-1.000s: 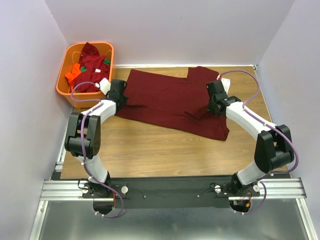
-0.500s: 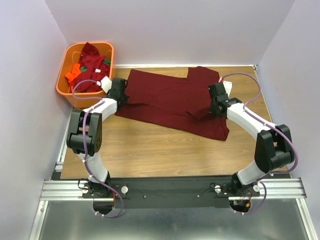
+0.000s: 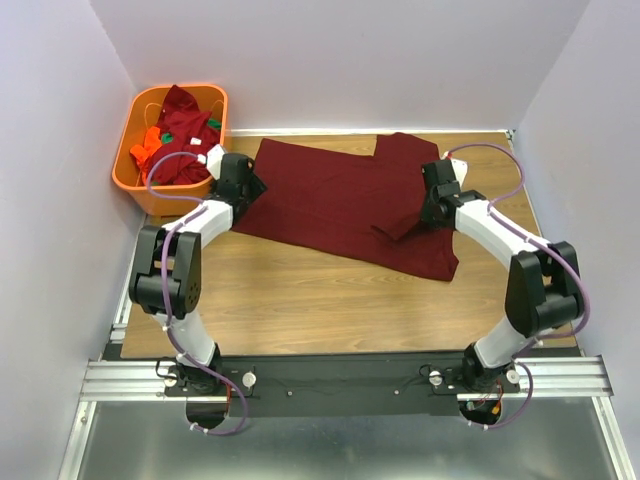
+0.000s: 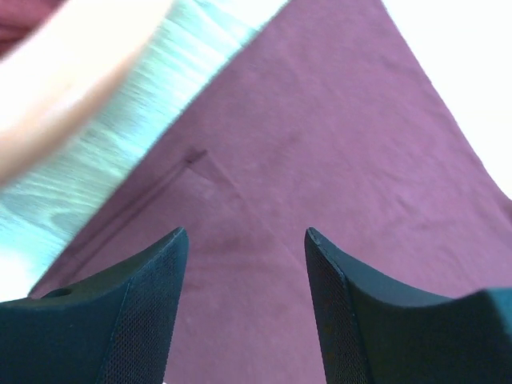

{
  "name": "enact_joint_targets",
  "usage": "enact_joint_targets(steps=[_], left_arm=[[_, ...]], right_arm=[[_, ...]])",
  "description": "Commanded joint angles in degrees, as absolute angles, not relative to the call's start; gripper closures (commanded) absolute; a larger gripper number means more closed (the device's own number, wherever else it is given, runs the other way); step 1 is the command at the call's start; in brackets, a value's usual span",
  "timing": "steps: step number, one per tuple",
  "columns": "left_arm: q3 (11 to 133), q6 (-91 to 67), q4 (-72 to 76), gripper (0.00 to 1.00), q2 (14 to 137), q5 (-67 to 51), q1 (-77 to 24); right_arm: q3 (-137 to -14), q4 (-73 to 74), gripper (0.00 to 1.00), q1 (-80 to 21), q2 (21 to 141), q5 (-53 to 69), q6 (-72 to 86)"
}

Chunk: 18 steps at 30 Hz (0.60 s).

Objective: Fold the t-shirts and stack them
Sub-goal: Fold the tshirt

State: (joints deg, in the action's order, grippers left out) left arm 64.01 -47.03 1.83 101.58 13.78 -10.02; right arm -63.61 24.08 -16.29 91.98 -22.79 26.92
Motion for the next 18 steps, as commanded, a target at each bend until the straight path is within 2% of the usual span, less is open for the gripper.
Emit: enact_joint_targets(steps=[1,2,3,6,11,18], left_arm=[[61.44,-45.17,5.89,0.33,96.77,11.16,-11.34],[59.61,-45.26,6.67,0.33,95.29,10.99,-11.77],[58.72,-45.44,6.94,0.32,94.49,11.16,-12.47],[54.41,-45.88,8.26,0.33,90.80,11.34,-13.62],[47.04,-47.19,8.79,0.34,85.09,12.30,-14.50],[42.54,-50.80,6.33,0.39,83.05,18.80,-14.50]], right_arm=[[-69.07,23.03,0.60,-14.68,97.11,-17.15,26.90],[-71.17,23.03,0.52,-14.42,97.99,-16.53,26.89],[-71.97,23.03,0.38,-13.89,100.00,-15.39,26.89],[-75.83,22.94,0.25,-12.92,103.43,-12.76,26.37],[-75.16,23.03,0.24,-12.83,101.43,-10.55,27.94],[-60.31,20.22,0.25,-13.27,88.43,-8.00,32.69]])
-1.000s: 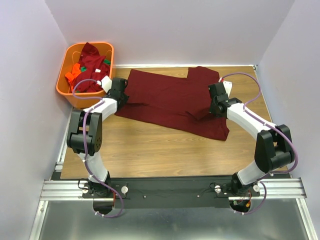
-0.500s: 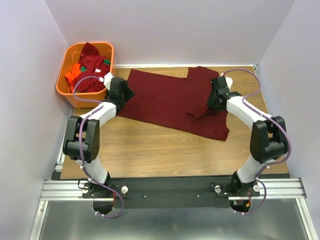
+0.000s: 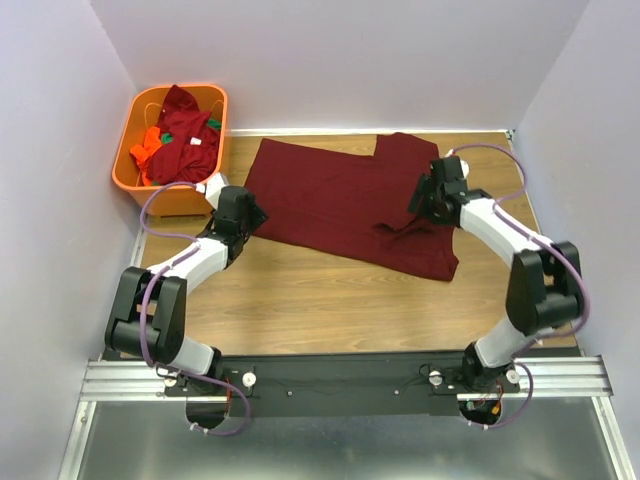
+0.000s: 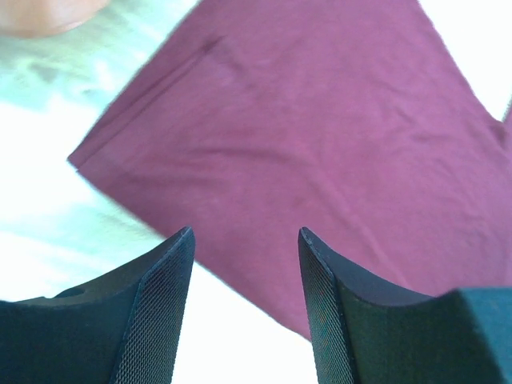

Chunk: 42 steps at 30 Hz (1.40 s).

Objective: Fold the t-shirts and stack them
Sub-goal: Fold the tshirt

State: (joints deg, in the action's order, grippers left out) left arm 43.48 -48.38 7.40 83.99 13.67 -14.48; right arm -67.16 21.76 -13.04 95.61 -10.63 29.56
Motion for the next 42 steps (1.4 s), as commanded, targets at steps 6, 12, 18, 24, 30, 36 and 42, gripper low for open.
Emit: enact_joint_targets(steps=[6,12,18,24,30,36,42], left_arm=[[43.15,-52.91,4.49,0.40,86.04,21.79,-14.33],[44.56,-53.79,1.85,0.46,88.85,24.43,-12.13],[45.09,-53.79,1.84,0.46,90.96,24.17,-8.88],[47.90,-52.03,1.93,0.48,93.69,23.73,-7.12],[49.83,-50.89,2.55,0.52,96.59,22.85,-6.94],[50.45,-50.01,3.51,0.66,98.00,22.68,-6.94],[49.83,-49.13,4.83,0.94,98.61,22.06,-6.94]], right_arm=[[-51.51,20.30,0.23,-13.18,78.07,-12.83,37.52],[-44.57,20.57,0.25,-13.18,71.46,-5.02,43.32],[-37.19,21.44,0.26,-13.18,62.85,-2.37,49.83],[-34.28,25.75,0.26,-13.18,60.20,-6.24,53.70],[-31.73,26.72,0.26,-12.75,62.93,-8.61,57.13],[-31.47,26.81,0.26,-11.25,64.07,-13.71,58.18],[-31.90,26.63,0.30,-9.23,67.84,-16.78,58.01]])
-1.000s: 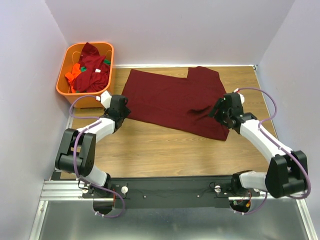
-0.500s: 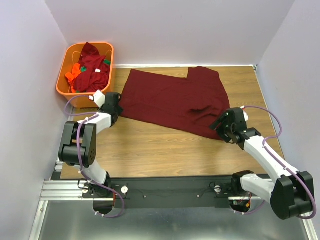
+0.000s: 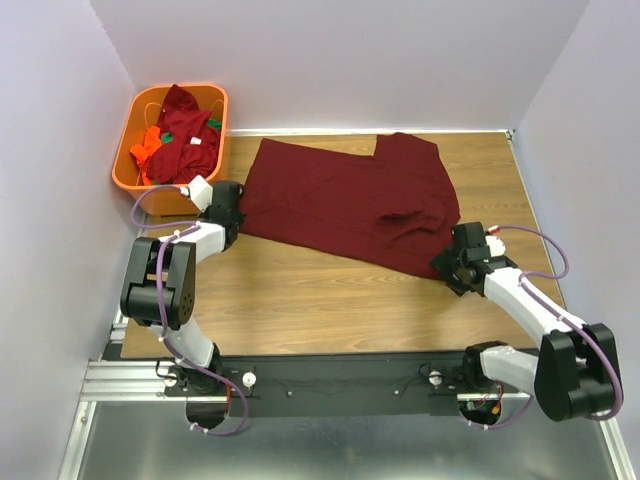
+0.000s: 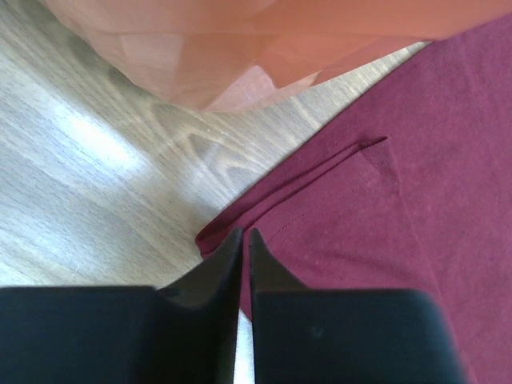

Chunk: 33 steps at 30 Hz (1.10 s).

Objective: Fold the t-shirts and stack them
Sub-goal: Fold the tshirt

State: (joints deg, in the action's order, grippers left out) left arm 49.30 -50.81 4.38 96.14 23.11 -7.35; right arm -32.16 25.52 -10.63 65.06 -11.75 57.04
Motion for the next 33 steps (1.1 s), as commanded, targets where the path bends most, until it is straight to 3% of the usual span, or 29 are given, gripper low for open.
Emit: enact_joint_targets(steps=[1,3,5,6,8,9,10,17,27,28,30,31,33], left_arm=[[49.83,-48.96,4.83,0.96,98.70,22.06,-6.94],[49.66,-48.78,5.10,1.00,98.53,21.54,-6.94],[49.31,-48.52,5.53,1.00,98.09,21.18,-7.03],[49.05,-48.52,5.54,1.00,97.82,21.09,-7.03],[48.26,-48.43,5.62,1.00,97.04,21.01,-7.21],[47.90,-48.43,5.62,1.00,96.60,21.09,-7.38],[47.38,-48.51,5.63,1.00,96.16,21.09,-7.64],[41.32,-50.09,5.27,1.00,89.74,21.89,-9.32],[30.94,-52.74,5.09,1.00,76.39,19.51,-13.71],[30.94,-51.95,5.36,0.86,75.77,18.73,-14.58],[31.29,-51.59,4.92,0.68,74.36,18.81,-15.46],[31.46,-51.68,4.75,0.54,74.18,19.24,-16.43],[31.81,-51.85,4.31,0.49,74.09,20.04,-17.05]], right_arm=[[-32.08,26.63,0.32,-9.23,68.81,-17.31,57.92],[-32.96,26.46,0.40,-8.79,71.52,-18.63,57.92],[-33.31,25.67,0.55,-8.70,73.03,-18.55,57.22],[-34.01,25.58,0.68,-8.44,74.52,-18.81,56.87],[-35.33,25.58,0.80,-8.00,75.41,-19.60,55.29],[-36.81,25.66,0.91,-6.78,75.58,-19.34,54.41],[-37.61,25.75,0.94,-5.81,75.32,-18.20,52.32],[-43.85,29.52,0.96,5.18,73.13,-10.47,44.31],[-43.33,36.21,0.96,7.82,68.82,-5.02,42.63],[-42.98,36.30,0.96,7.82,68.56,-4.92,42.71],[-42.54,36.74,0.96,7.82,68.64,-4.75,42.71],[-42.10,36.91,0.96,7.91,68.64,-4.83,42.71],[-41.92,37.00,0.96,7.91,68.64,-4.75,42.63]])
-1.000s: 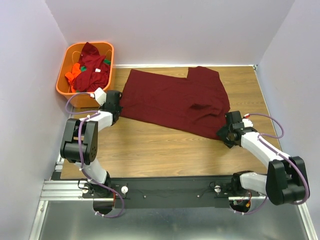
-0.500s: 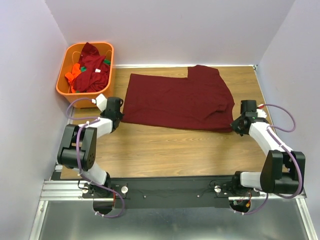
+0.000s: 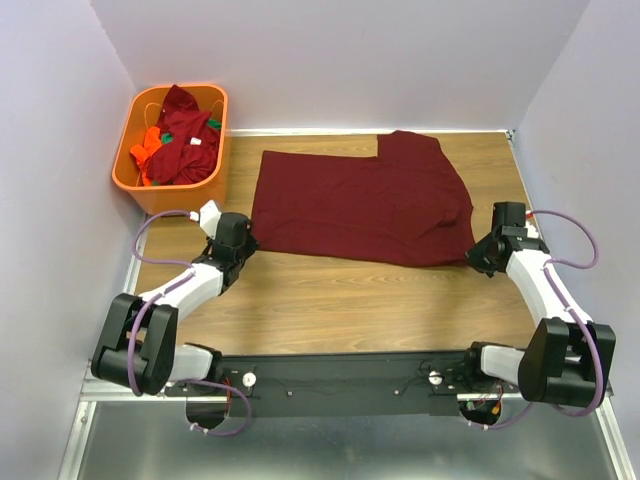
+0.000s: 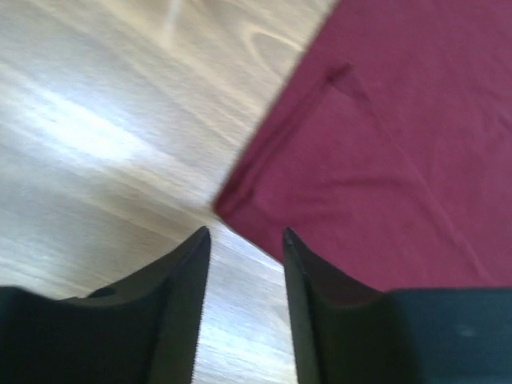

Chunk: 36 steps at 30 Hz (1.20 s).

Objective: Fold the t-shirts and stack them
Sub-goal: Fold the tshirt

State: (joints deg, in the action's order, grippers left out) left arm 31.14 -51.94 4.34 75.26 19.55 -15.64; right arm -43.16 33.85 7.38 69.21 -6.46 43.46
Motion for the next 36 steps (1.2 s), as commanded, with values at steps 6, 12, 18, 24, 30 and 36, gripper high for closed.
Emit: enact_joint_targets(steps=[6,12,18,24,30,36], left_arm=[[34.71,-53.69,1.06,0.46,79.00,21.96,-18.98],[37.61,-55.90,0.09,0.48,84.72,24.26,-19.51],[41.30,-57.57,-3.69,0.56,88.33,27.59,-19.51],[44.56,-56.87,-5.97,0.81,92.89,28.74,-19.95],[41.85,-58.18,-8.78,1.00,89.23,29.88,-20.04],[35.87,-60.11,-12.30,1.00,79.30,30.67,-19.86]], right_arm=[[-42.71,37.00,0.96,7.91,68.82,-4.48,42.36],[-42.89,37.00,0.96,8.00,69.87,-5.19,41.84],[-43.68,37.00,0.96,8.26,70.05,-5.10,40.96],[-44.21,37.00,0.96,8.52,70.31,-4.40,40.26],[-44.47,37.62,0.97,9.05,69.44,-4.22,39.55],[-43.86,39.63,0.99,9.40,68.03,-2.12,39.90]])
